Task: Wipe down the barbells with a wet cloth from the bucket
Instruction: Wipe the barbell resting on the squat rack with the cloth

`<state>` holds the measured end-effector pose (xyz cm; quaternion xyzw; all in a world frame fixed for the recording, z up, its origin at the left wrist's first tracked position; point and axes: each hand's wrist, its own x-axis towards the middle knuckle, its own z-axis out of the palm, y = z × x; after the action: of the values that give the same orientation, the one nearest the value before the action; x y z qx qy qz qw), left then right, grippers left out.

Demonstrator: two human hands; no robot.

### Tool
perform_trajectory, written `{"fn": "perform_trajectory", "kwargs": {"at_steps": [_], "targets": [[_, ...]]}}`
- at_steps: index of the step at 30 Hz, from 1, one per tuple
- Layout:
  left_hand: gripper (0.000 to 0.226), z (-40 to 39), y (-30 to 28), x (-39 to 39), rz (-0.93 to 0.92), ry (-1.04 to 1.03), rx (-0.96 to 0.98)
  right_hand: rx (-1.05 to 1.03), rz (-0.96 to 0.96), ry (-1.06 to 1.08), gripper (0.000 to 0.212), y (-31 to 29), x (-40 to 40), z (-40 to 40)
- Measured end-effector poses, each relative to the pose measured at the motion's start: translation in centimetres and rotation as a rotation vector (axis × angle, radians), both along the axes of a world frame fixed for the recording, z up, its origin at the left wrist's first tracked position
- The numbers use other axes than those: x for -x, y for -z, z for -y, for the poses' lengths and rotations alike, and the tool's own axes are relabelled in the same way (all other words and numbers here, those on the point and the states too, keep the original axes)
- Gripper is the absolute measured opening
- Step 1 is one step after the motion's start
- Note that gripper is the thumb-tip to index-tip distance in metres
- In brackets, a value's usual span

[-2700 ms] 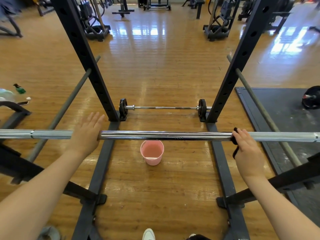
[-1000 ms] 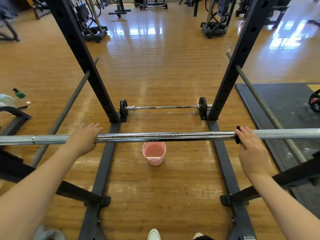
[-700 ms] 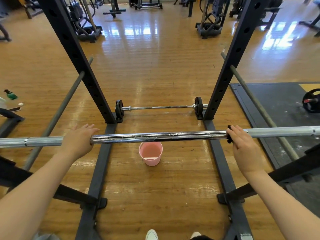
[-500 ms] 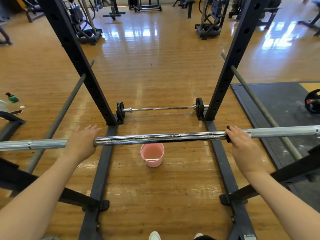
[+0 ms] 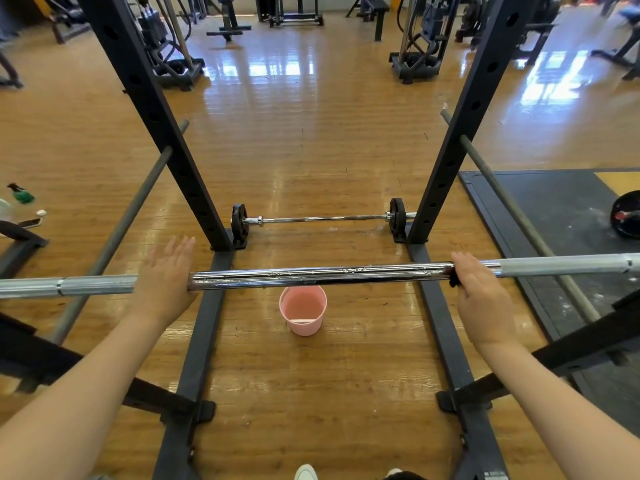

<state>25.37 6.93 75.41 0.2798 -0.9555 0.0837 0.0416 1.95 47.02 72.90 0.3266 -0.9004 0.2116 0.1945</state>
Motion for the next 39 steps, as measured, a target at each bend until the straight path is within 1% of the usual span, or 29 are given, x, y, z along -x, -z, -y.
{"fn": "perform_trajectory", "kwargs": {"at_steps": [2, 4, 6, 9, 15, 18, 20, 22, 24, 27, 30, 34, 36, 39], "targets": [[0.09, 0.1, 0.5, -0.4, -0.036, 0.019, 0.01, -0.031, 0.004, -0.04, 0.047, 0.1, -0.1, 0.1], [0.079, 0.4, 0.8, -0.3, -0.05, 0.06, 0.058, -0.025, 0.032, 0.0, 0.049, 0.0, 0.3, -0.8], [0.071, 0.7, 1.0, -0.1, -0.035, 0.079, 0.083, 0.007, 0.079, 0.092, 0.047, -0.1, 0.9, -1.8], [0.073, 0.9, 0.5, 0.3, 0.048, 0.068, 0.061, -0.001, 0.068, 0.11, 0.042, -0.2, 1.0, -1.9], [0.07, 0.3, -1.0, 0.8, 0.265, 0.017, 0.042, -0.067, 0.068, -0.064, 0.048, -0.4, 0.1, -0.3], [0.073, 0.0, -2.1, 1.4, 0.365, 0.011, -0.037, -0.037, 0.129, -0.072, 0.05, -0.7, 0.6, -1.1], [0.073, -0.1, -2.8, 1.7, 0.405, 0.006, -0.097, 0.032, 0.204, -0.011, 0.051, -0.9, 0.8, -1.7], [0.074, -0.1, -2.9, 1.7, 0.396, 0.006, -0.113, 0.076, 0.242, 0.054, 0.047, -0.8, 0.7, -1.8], [0.075, 0.0, -2.5, 1.5, 0.365, 0.001, -0.096, 0.06, 0.205, 0.06, 0.043, -0.7, 0.3, -1.0], [0.073, 0.0, -2.0, 1.4, 0.328, -0.009, -0.067, -0.041, 0.096, -0.052, 0.046, -0.2, -0.2, 0.1], [0.07, -0.2, -2.0, 1.3, 0.326, -0.012, -0.046, -0.068, 0.074, -0.093, 0.05, -0.2, 0.3, -0.1], [0.067, 0.0, -1.9, 1.4, 0.349, -0.006, -0.009, -0.009, 0.106, 0.054, 0.041, -0.3, 0.6, -0.7], [0.066, 0.1, -1.8, 1.4, 0.354, 0.005, 0.016, 0.017, 0.12, 0.096, 0.041, -0.1, -0.1, 0.4], [0.066, 0.1, -1.6, 1.2, 0.33, 0.009, 0.025, -0.062, 0.065, -0.015, 0.048, 0.2, -1.0, 1.3]]}}
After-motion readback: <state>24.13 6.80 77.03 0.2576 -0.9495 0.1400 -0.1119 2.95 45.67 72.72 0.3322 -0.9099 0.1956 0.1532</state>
